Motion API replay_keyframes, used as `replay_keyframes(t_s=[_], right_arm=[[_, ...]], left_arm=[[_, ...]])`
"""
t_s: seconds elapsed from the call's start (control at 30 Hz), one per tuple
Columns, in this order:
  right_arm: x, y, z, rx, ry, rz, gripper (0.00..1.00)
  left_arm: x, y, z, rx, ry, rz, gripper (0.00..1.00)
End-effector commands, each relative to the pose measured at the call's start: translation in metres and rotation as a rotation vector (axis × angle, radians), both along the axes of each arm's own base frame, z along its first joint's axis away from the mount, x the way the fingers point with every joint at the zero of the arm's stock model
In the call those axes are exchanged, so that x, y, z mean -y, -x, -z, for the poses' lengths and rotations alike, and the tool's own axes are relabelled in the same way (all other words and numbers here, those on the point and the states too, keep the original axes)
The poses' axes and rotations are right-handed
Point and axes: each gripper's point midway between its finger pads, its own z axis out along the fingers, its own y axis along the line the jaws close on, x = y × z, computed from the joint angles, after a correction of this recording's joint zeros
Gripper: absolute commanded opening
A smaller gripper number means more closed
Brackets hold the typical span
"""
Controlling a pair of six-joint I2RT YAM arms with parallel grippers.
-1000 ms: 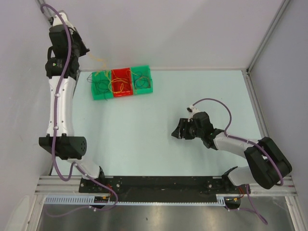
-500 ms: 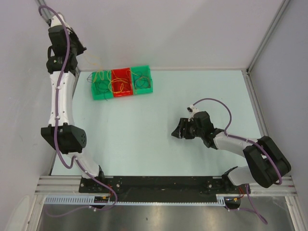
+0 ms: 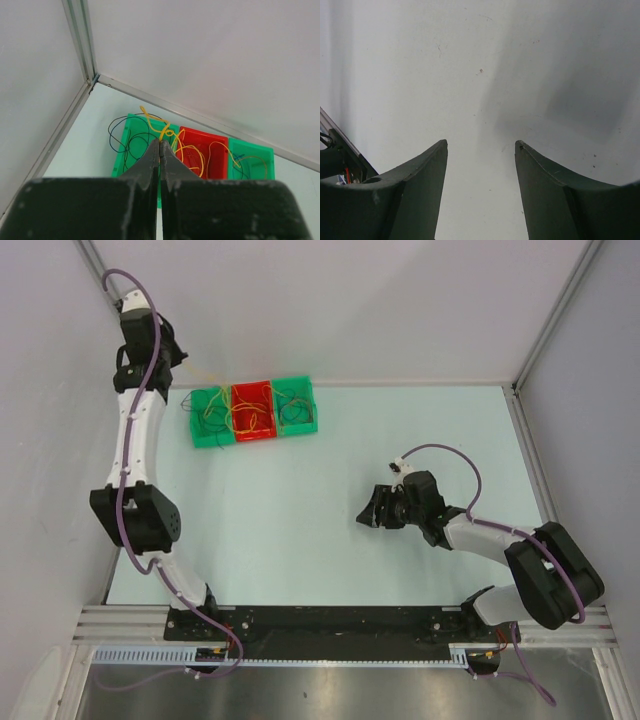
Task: Untangle the cables
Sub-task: Place the cable in the bin.
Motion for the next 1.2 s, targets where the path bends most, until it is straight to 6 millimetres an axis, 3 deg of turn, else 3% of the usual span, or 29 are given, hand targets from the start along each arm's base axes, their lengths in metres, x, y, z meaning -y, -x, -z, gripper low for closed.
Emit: replay_keyframes(t_s=[0.0,0.4,0.73,1.17], right_arm=[[-0.003,-0.005,-0.006,0.024,-0.026,-0.004,0.61],[-0.003,-0.004,-0.005,0.018,-0.029,-0.007,0.61],[-0.003,-0.005,-0.004,0.015,-0.030,-0.007,0.61],[-0.004,-0.005,-0.005,0.015,-0.034,-0.011,0.61]], left_arm=[[-0.010,-0.005,-0.002,0.041,0.012,-0.052,0.00],[-0.013,0.008,0.054,-0.033,0.083,-0.124,0.00],[-0.004,0.000,0.095,-0.091,0.144,-0.103,0.00],[0.006,-0.022,0.166,-0.232,0.200,-0.078,0.00]])
